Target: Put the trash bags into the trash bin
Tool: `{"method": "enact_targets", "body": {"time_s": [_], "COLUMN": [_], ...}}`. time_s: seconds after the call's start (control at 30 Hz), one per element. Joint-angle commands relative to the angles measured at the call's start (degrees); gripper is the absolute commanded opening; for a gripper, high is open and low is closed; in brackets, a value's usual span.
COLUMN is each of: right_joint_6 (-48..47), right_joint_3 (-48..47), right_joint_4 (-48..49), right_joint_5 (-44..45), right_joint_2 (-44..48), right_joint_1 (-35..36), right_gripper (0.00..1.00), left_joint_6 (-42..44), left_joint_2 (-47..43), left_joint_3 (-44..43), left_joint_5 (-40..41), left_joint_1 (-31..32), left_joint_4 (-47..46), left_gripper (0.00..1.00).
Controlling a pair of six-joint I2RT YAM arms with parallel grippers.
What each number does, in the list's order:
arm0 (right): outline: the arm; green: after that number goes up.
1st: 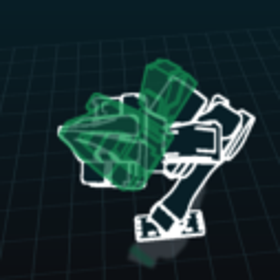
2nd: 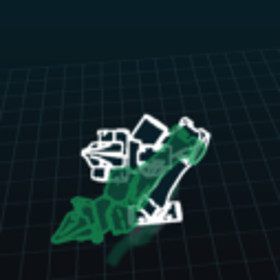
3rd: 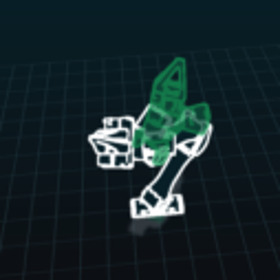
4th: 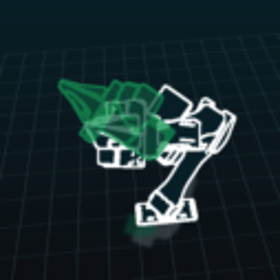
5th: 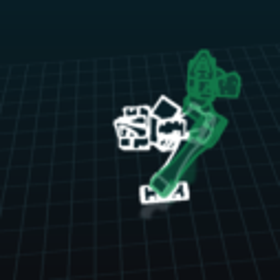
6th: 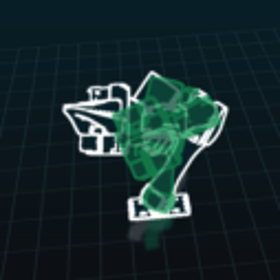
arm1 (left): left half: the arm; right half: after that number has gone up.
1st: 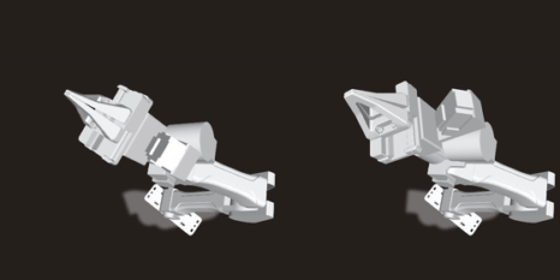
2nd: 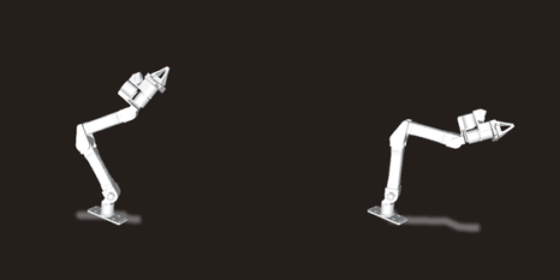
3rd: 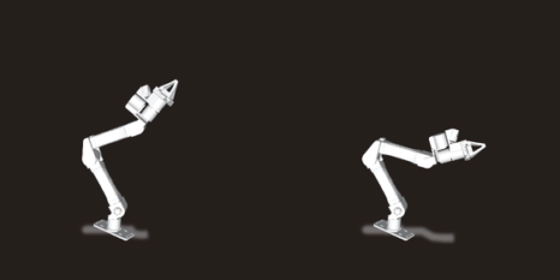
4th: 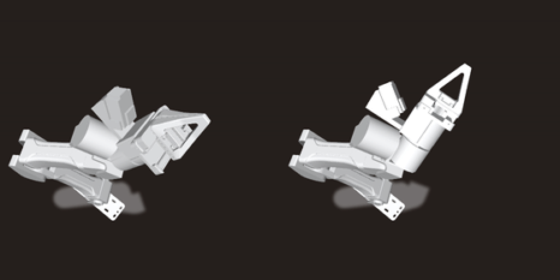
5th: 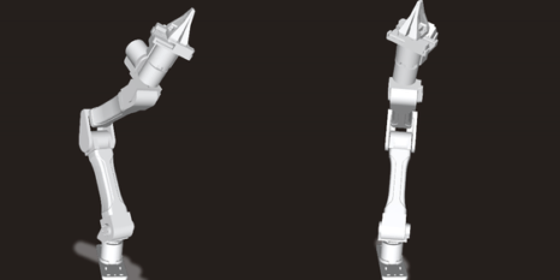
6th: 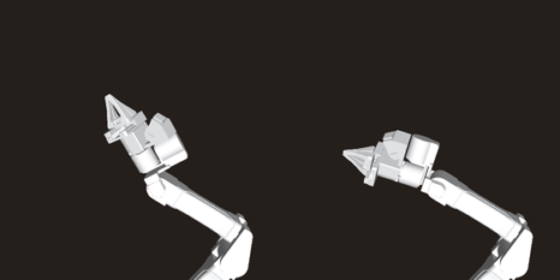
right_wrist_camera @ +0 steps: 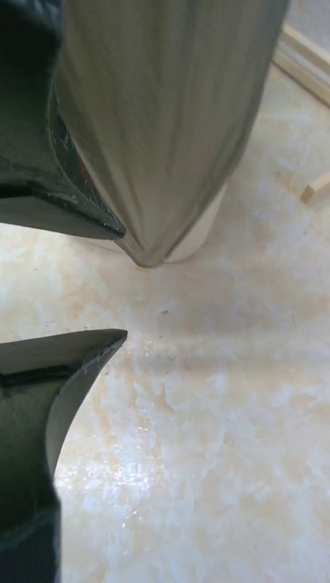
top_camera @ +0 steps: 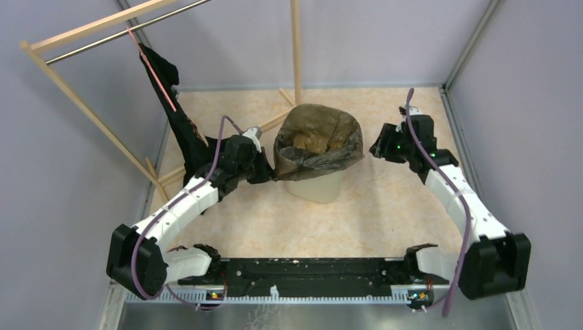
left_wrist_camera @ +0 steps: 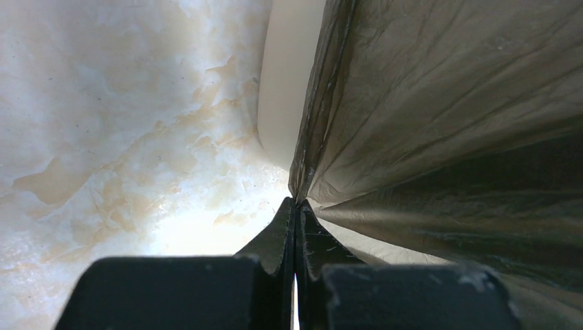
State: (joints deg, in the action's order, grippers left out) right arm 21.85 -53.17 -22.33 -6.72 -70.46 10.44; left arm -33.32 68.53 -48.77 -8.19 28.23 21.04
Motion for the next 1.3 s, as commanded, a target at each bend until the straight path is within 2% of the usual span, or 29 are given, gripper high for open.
{"method": "enact_targets", "body": {"time_s": [0.0, 0.1, 0.13, 0.27, 0.47, 0.63, 0.73, 0.8, 0.97, 1.07, 1.13, 1.2, 1.27], "right_joint_6": [1.65, 8.06, 8.93, 6.84, 9.63, 13.05, 16.77, 19.57, 23.0, 24.68, 25.76, 26.95, 27.81], "right_joint_3": [-4.38, -3.59, -4.28, -10.35, -10.99, -11.15, -9.81, -9.03, -9.51, -8.27, -6.3, -4.5, -2.58], "right_joint_4": [-10.56, -9.43, -9.41, -13.66, -13.59, -13.68, -12.47, -12.49, -15.77, -14.46, -11.89, -9.79, -8.16], "right_joint_5": [-2.97, -14.75, -15.88, -9.7, -14.4, -10.78, -12.98, -12.37, 0.01, 2.35, 1.07, -0.58, -1.33], "right_joint_2": [11.39, 15.23, 15.83, 15.53, 16.37, 20.65, 20.31, 19.47, 18.51, 18.26, 18.24, 18.52, 19.47], "right_joint_1": [1.65, 4.03, 6.07, 15.14, 15.48, 15.49, 15.61, 16.72, 24.21, 25.47, 25.64, 25.85, 26.2], "right_gripper": [0.57, 0.65, 0.66, 0.74, 0.78, 0.87, 0.89, 0.88, 0.87, 0.87, 0.77, 0.6, 0.53], "left_joint_6": [2.66, 2.6, 2.75, 3.22, -1.06, -1.24, -0.77, -0.01, 2.03, 2.46, 2.56, 2.56, 2.52], "left_joint_2": [-2.46, -3.26, -3.6, -5.16, -10.13, -13.28, -12.69, -11.78, -10.33, -10.42, -10.38, -10.08, -9.93], "left_joint_3": [0.67, 1.19, 1.03, -0.32, -0.62, 1.25, 1.91, 2.46, 3.34, 3.89, 4.25, 4.3, 4.28], "left_joint_5": [-2.19, -5.35, -5.81, -7.05, -16.32, -15.29, -16.37, -16.14, -15.17, -14.19, -13.94, -13.91, -13.35], "left_joint_1": [-0.15, -0.11, -0.17, -0.19, -0.1, -0.11, -0.1, -0.1, -0.03, -0.02, 0.06, 0.04, 0.06], "left_joint_4": [-2.62, -2.99, -2.8, -1.44, -3.53, -4.28, -4.31, -3.87, -3.5, -3.7, -4.09, -4.07, -3.99], "left_gripper": [0.0, 0.0, 0.0, 0.0, 0.0, 0.0, 0.0, 0.0, 0.0, 0.0, 0.0, 0.0, 0.0]}}
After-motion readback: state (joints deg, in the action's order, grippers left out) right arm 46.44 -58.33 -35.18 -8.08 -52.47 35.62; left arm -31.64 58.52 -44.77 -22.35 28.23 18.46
